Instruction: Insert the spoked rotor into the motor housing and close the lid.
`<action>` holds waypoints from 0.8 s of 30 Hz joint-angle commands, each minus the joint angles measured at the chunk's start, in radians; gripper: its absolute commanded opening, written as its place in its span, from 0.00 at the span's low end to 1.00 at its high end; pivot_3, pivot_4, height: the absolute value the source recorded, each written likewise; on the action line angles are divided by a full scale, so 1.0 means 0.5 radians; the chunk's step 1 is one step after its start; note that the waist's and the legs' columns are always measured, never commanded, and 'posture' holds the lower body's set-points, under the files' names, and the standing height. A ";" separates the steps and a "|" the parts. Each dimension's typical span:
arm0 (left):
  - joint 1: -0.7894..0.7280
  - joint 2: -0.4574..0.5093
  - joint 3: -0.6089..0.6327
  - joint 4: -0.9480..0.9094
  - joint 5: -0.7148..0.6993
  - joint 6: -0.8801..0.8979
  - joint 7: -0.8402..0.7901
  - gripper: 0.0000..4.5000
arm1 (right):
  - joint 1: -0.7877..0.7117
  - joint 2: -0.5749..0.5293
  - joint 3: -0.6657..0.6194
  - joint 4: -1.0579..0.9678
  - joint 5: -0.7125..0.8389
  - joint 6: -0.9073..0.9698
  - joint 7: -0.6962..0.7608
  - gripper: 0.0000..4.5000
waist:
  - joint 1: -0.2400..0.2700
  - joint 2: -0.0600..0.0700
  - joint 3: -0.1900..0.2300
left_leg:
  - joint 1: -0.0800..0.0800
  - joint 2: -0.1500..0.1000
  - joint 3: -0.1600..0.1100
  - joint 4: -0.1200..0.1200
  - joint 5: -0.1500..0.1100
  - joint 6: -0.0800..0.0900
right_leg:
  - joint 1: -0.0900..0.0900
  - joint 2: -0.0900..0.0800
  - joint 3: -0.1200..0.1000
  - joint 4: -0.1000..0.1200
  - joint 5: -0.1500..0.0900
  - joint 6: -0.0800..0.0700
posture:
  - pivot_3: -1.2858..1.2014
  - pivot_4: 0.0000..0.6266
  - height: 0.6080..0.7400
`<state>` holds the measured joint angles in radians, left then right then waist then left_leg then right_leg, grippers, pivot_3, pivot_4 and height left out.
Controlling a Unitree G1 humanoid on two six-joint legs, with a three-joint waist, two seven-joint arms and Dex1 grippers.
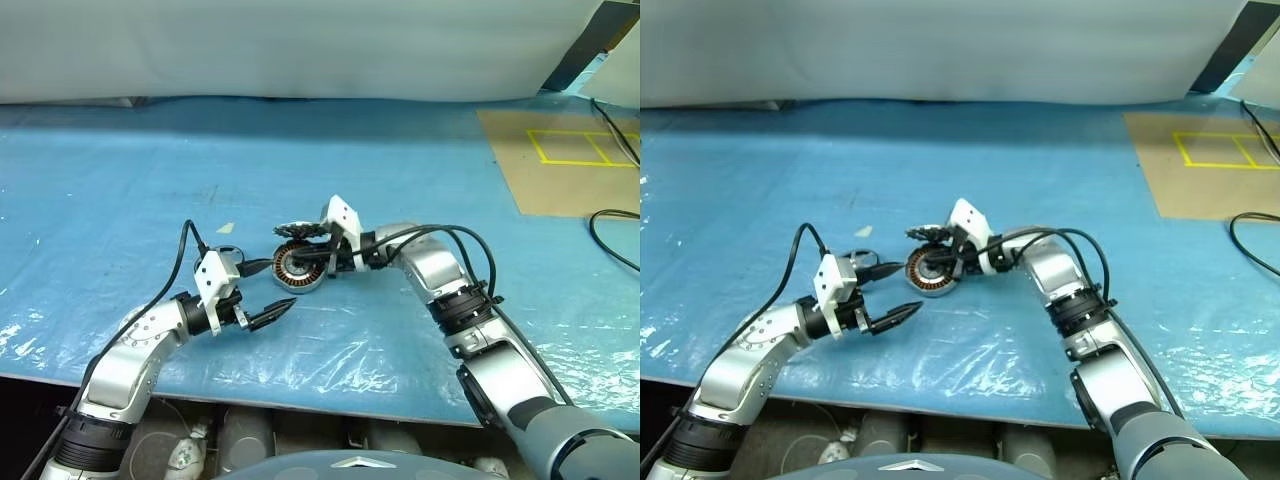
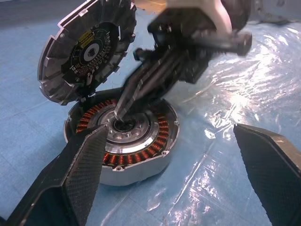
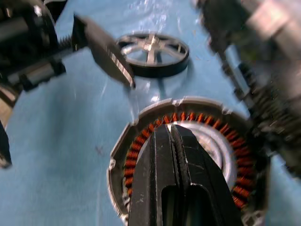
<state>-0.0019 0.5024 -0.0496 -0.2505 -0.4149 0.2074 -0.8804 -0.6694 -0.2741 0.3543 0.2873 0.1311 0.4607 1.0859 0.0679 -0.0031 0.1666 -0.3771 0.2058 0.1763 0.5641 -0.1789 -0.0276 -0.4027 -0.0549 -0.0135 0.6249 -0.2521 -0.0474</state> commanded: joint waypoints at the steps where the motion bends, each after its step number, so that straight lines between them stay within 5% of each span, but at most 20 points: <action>1: -0.020 -0.005 0.007 -0.080 -0.023 0.010 0.010 1.00 | 0.010 0.007 0.058 0.058 -0.102 -0.120 -0.073 0.00 | -0.003 0.000 0.000 | 0.000 0.000 0.000 0.001 0.000 0.000 | 0.000 0.000 0.000 0.000 0.000 0.000 | 0.52 0.24 1.00; 4: -0.034 -0.011 -0.003 -0.109 -0.024 0.040 0.031 1.00 | 0.026 -0.015 0.155 0.247 -0.270 -0.273 -0.170 0.00 | -0.004 0.000 0.000 | 0.007 0.000 0.000 0.002 0.000 0.000 | 0.006 0.000 0.002 0.001 0.000 0.000 | 0.52 0.24 1.00; 8: -0.028 -0.002 0.015 -0.108 -0.025 0.041 0.025 1.00 | 0.034 0.008 0.014 0.100 -0.055 -0.116 -0.069 0.00 | -0.002 0.000 0.000 | 0.023 0.000 0.000 0.001 -0.002 0.002 | 0.022 -0.001 0.003 -0.001 -0.001 0.000 | 0.52 0.24 1.00; 24: -0.050 -0.028 0.009 -0.062 -0.017 0.016 0.005 1.00 | -0.036 0.080 -0.157 -0.126 0.193 0.155 -0.079 0.00 | -0.001 0.000 0.000 | 0.003 0.000 0.000 0.001 0.000 0.000 | 0.002 0.000 0.002 -0.001 0.000 0.000 | 0.52 0.24 1.00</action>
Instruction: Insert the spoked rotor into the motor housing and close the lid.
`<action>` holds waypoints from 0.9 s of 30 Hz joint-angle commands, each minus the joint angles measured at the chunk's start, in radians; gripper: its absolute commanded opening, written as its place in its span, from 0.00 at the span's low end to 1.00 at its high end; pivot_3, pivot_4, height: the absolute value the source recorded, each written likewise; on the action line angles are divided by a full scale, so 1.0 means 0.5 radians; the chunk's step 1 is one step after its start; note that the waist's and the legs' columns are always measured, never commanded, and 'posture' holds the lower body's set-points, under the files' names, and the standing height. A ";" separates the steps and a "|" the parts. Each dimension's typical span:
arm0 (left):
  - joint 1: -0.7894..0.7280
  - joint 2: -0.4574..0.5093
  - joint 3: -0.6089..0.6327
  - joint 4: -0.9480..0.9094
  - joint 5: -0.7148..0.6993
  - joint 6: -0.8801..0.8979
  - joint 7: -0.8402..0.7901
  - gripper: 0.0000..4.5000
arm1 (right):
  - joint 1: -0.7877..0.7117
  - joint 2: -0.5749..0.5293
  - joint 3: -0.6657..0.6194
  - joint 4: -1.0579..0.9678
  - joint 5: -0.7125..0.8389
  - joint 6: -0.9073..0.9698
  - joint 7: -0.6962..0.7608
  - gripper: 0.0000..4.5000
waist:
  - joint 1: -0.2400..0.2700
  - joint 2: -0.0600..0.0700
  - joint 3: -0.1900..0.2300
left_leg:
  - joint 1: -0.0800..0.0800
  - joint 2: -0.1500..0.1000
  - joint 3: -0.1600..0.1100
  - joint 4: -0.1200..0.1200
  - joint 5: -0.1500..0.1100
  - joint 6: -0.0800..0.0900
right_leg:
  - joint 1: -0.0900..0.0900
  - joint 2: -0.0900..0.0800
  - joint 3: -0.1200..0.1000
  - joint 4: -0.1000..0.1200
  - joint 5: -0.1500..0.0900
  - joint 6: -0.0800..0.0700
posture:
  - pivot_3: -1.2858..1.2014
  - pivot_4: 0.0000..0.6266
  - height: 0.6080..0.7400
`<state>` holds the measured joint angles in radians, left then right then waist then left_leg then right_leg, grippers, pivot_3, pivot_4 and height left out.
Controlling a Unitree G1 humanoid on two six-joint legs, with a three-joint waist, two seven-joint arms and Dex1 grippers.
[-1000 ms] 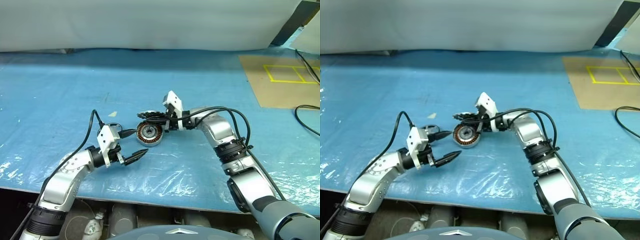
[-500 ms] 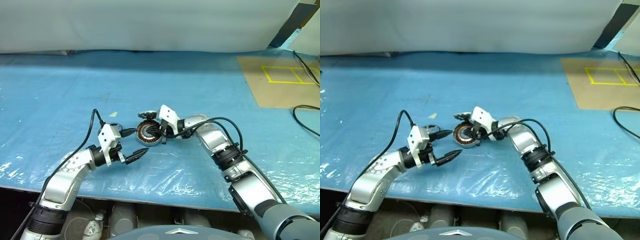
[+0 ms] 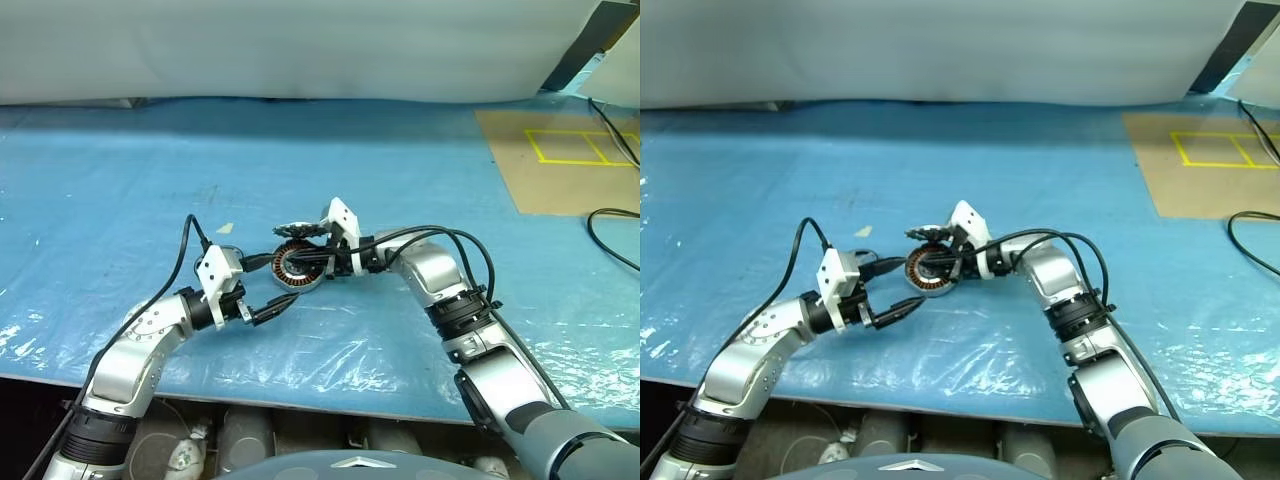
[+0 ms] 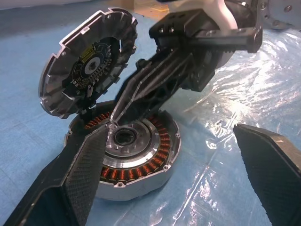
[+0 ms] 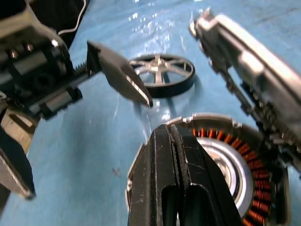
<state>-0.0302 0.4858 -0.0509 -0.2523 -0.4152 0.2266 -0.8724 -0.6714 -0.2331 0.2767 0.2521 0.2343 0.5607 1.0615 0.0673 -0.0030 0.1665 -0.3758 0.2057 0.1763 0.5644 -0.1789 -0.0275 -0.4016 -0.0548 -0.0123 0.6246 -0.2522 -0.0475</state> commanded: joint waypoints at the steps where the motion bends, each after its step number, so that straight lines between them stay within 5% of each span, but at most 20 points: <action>1: 0.010 0.007 0.012 -0.063 -0.017 -0.020 -0.010 1.00 | -0.031 -0.010 0.028 -0.032 -0.055 -0.081 -0.047 0.00 | 0.000 0.000 0.000 | 0.000 0.000 0.000 0.000 0.000 0.000 | 0.000 0.000 0.000 0.000 0.000 0.000 | 0.52 0.24 1.00; 14: 0.010 0.001 0.011 -0.057 -0.019 -0.019 -0.007 1.00 | 0.012 -0.074 0.258 0.203 -0.395 -0.420 -0.139 0.00 | -0.002 0.000 0.000 | 0.007 0.000 0.000 0.001 0.000 0.000 | 0.007 0.000 0.001 0.001 0.000 0.000 | 0.52 0.24 1.00; 21: -0.009 0.003 0.029 -0.023 -0.031 -0.025 -0.021 1.00 | -0.044 -0.017 -0.080 0.014 0.006 -0.089 -0.066 0.00 | 0.000 0.000 0.000 | 0.008 0.000 0.000 0.000 0.000 0.000 | 0.008 0.000 0.001 0.000 0.000 0.000 | 0.52 0.24 1.00; 27: -0.009 0.047 0.182 -0.010 -0.101 -0.008 0.005 1.00 | 0.030 -0.197 -0.218 -0.413 0.294 0.292 0.062 0.00 | 0.005 0.000 0.000 | -0.001 0.000 0.000 0.000 0.000 0.000 | 0.000 0.000 -0.001 0.000 0.001 0.002 | 0.52 0.24 1.00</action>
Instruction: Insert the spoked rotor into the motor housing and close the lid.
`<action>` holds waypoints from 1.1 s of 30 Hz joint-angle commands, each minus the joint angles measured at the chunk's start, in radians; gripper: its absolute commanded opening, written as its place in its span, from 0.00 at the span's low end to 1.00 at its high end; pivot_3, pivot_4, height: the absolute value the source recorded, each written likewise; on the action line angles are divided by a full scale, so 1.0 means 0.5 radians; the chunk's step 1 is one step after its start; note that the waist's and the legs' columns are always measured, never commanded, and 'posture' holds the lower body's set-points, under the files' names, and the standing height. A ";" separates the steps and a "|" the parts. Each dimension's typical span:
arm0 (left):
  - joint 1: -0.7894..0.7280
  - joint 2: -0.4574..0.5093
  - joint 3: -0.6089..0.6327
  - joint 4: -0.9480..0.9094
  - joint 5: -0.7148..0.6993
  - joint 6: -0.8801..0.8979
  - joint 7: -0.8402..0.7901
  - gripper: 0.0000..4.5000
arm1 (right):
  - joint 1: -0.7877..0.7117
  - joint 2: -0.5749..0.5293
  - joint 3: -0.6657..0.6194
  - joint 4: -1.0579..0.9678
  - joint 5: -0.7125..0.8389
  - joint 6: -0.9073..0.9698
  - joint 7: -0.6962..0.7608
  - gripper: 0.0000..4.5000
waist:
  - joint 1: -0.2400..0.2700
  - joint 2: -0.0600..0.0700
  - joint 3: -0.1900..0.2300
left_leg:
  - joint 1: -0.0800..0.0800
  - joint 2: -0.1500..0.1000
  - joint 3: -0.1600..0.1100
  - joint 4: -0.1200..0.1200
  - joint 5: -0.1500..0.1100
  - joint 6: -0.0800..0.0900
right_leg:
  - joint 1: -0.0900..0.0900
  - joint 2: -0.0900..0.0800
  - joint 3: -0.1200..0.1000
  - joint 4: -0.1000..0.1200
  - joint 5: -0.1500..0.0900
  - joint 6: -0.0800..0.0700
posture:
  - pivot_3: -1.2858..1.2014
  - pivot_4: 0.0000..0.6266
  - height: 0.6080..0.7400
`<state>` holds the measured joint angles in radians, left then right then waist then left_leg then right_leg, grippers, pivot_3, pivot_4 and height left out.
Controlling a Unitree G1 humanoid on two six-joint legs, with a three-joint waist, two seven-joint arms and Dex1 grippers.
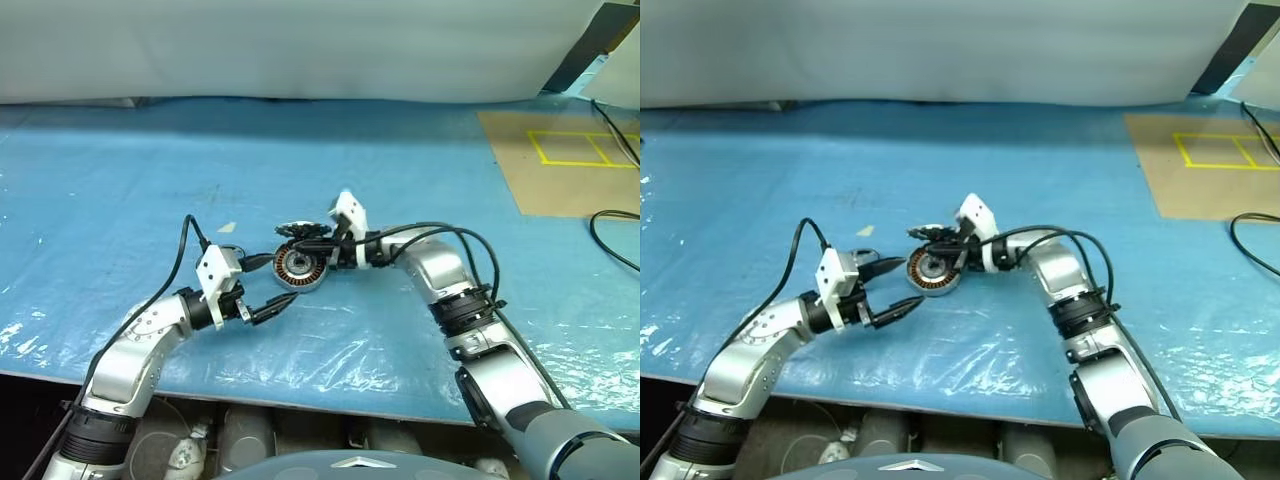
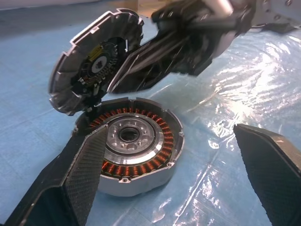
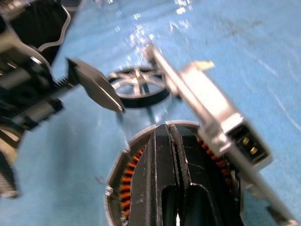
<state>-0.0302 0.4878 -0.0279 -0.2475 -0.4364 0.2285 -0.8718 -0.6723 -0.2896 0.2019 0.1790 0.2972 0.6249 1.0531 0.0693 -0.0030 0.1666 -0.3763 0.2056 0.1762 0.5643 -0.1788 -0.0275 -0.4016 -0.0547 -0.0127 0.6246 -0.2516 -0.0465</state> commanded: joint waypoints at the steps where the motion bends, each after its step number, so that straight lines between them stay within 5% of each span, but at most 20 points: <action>1: -0.012 0.062 0.175 -0.013 -0.077 -0.002 0.004 1.00 | 0.070 -0.140 -0.062 -0.353 0.202 0.209 0.106 0.00 | 0.002 0.000 0.000 | 0.000 0.000 0.000 0.000 0.000 0.000 | 0.000 0.000 -0.001 0.000 0.000 0.001 | 0.52 0.24 1.00; 11: -0.245 0.471 0.389 0.373 0.025 -0.010 -0.139 1.00 | 0.419 -0.497 -0.058 -0.698 0.192 0.355 -0.024 0.00 | 0.004 0.000 0.000 | 0.002 0.000 0.000 0.000 0.000 0.000 | 0.001 0.001 0.000 -0.001 -0.001 -0.001 | 0.52 0.24 1.00; 19: -0.760 0.725 0.064 0.769 0.190 -0.010 -0.664 1.00 | 0.687 -0.717 -0.258 -1.048 0.319 0.113 0.064 0.00 | 0.045 0.000 0.000 | 0.003 -0.002 0.000 -0.001 0.000 0.000 | 0.000 0.000 0.004 -0.002 0.000 0.000 | 0.52 0.24 1.00; 33: -1.314 0.605 -0.309 1.463 0.625 -0.382 -1.018 1.00 | 0.778 -0.670 -0.227 -1.119 0.383 -0.118 0.046 0.00 | 0.052 0.000 0.000 | -0.001 -0.001 -0.001 0.001 0.000 0.000 | -0.001 -0.001 0.001 0.000 -0.001 0.000 | 0.52 0.24 1.00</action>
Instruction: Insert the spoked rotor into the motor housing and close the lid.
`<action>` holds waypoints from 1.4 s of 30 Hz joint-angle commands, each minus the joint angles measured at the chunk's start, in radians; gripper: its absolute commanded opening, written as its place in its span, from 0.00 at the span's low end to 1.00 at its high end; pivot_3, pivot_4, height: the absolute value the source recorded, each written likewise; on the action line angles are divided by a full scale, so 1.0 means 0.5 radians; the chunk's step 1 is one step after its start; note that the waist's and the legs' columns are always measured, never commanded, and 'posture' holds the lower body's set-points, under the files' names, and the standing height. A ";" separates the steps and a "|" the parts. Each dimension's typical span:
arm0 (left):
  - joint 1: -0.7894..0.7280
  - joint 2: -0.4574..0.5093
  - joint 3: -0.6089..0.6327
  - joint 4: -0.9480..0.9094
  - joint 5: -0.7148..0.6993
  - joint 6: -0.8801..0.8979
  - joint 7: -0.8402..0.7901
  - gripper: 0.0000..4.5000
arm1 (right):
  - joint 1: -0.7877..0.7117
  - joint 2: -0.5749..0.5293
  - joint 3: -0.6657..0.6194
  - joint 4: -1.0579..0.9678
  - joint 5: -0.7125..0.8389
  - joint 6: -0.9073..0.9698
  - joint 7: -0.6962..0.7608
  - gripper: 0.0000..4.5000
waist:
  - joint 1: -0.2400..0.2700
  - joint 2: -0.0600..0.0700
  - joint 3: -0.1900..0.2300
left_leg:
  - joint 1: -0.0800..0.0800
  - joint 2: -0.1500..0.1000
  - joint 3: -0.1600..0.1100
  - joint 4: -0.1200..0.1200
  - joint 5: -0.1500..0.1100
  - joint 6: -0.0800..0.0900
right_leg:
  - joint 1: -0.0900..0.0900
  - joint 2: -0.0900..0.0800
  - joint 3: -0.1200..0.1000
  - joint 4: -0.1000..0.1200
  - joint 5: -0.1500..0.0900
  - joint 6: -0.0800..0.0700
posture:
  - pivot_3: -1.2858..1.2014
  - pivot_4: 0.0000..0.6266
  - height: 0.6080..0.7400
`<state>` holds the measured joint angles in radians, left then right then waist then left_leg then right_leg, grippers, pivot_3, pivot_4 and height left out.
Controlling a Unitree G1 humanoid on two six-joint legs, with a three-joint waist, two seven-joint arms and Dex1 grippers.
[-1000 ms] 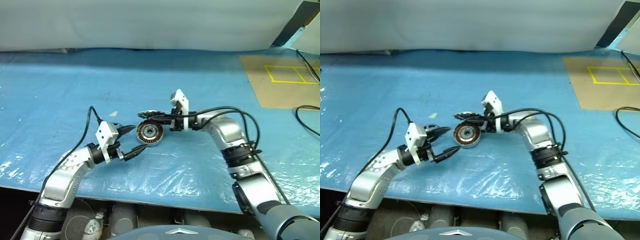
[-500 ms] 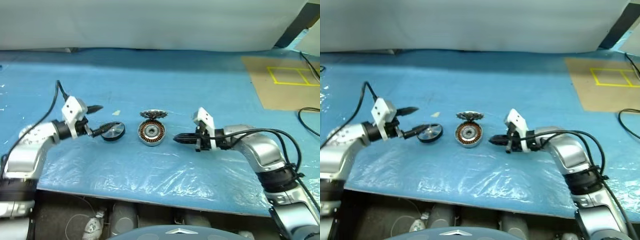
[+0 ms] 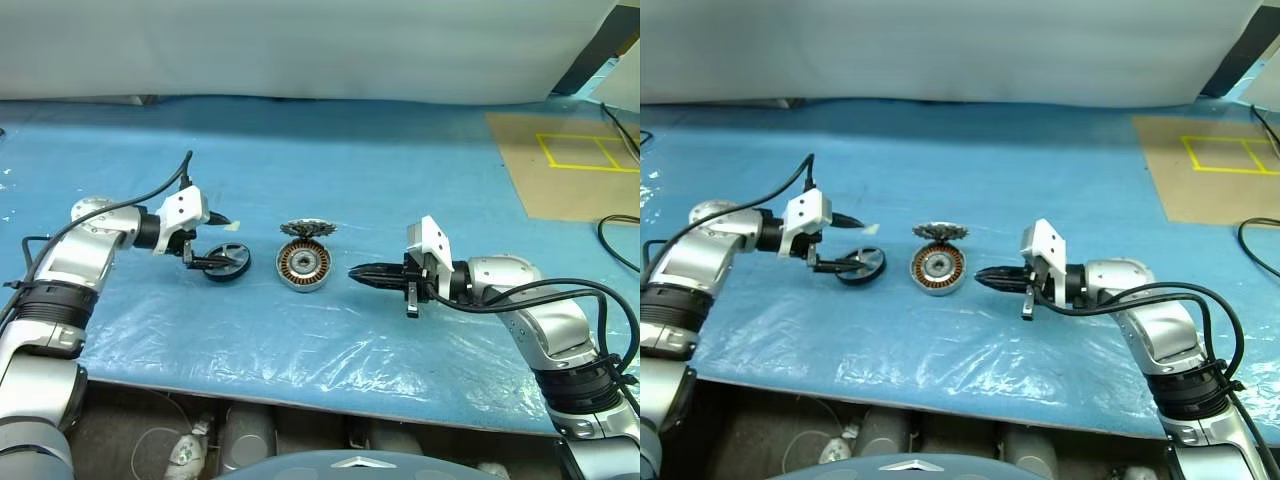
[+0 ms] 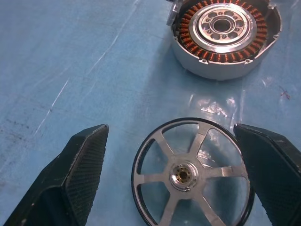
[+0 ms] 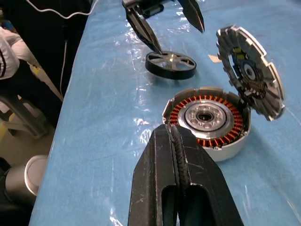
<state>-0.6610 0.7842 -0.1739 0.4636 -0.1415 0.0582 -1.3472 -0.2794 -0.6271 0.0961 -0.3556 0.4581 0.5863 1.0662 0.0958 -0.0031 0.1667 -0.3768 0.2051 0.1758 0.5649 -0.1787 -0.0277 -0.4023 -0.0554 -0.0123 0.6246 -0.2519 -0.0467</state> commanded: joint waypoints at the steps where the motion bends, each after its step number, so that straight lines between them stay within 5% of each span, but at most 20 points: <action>1: -0.057 0.012 -0.026 0.050 0.047 -0.040 -0.088 1.00 | -0.006 0.008 -0.003 -0.037 0.057 -0.054 0.025 0.00 | -0.001 0.000 0.000 | 0.000 0.000 0.000 -0.001 0.000 0.000 | 0.000 0.000 0.000 0.000 0.000 0.001 | 0.52 0.24 1.00; 25: -0.434 0.005 -0.009 0.510 0.160 -0.286 -0.371 1.00 | -0.045 -0.004 0.141 0.077 -0.060 -0.081 -0.048 0.00 | 0.001 0.000 0.000 | -0.009 0.000 -0.001 0.002 0.000 0.000 | 0.000 -0.003 -0.012 0.000 0.001 0.001 | 0.52 0.24 1.00; 28: -0.459 0.006 -0.046 0.586 0.205 -0.364 -0.437 0.88 | -0.044 0.002 0.141 0.072 -0.061 -0.065 -0.074 0.00 | 0.002 0.000 0.000 | -0.009 0.000 -0.002 0.001 0.000 0.000 | -0.001 -0.002 -0.013 0.000 0.003 0.005 | 0.52 0.24 1.00; 33: -0.515 -0.034 -0.096 0.740 0.316 -0.536 -0.433 0.53 | -0.043 0.002 0.145 0.073 -0.067 -0.054 -0.102 0.00 | 0.008 0.000 0.000 | -0.012 0.000 -0.002 0.002 0.000 0.000 | -0.001 -0.004 -0.016 0.000 0.003 0.005 | 0.52 0.24 1.00; 42: -0.621 -0.116 -0.187 1.025 0.509 -0.798 -0.396 0.53 | -0.021 0.024 0.132 0.037 -0.045 0.000 -0.172 0.00 | 0.015 0.000 0.000 | -0.014 0.000 -0.003 0.004 0.000 0.000 | 0.000 -0.004 -0.019 0.000 0.004 0.007 | 0.52 0.24 1.00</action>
<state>-0.9414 0.7243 -0.2628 0.9603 0.0961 -0.3129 -1.5542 -0.2943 -0.6194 0.1726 -0.2921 0.4184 0.5816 0.9877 0.1034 -0.0031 0.1668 -0.3839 0.2048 0.1742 0.5668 -0.1786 -0.0279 -0.4025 -0.0575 -0.0217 0.6245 -0.2497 -0.0432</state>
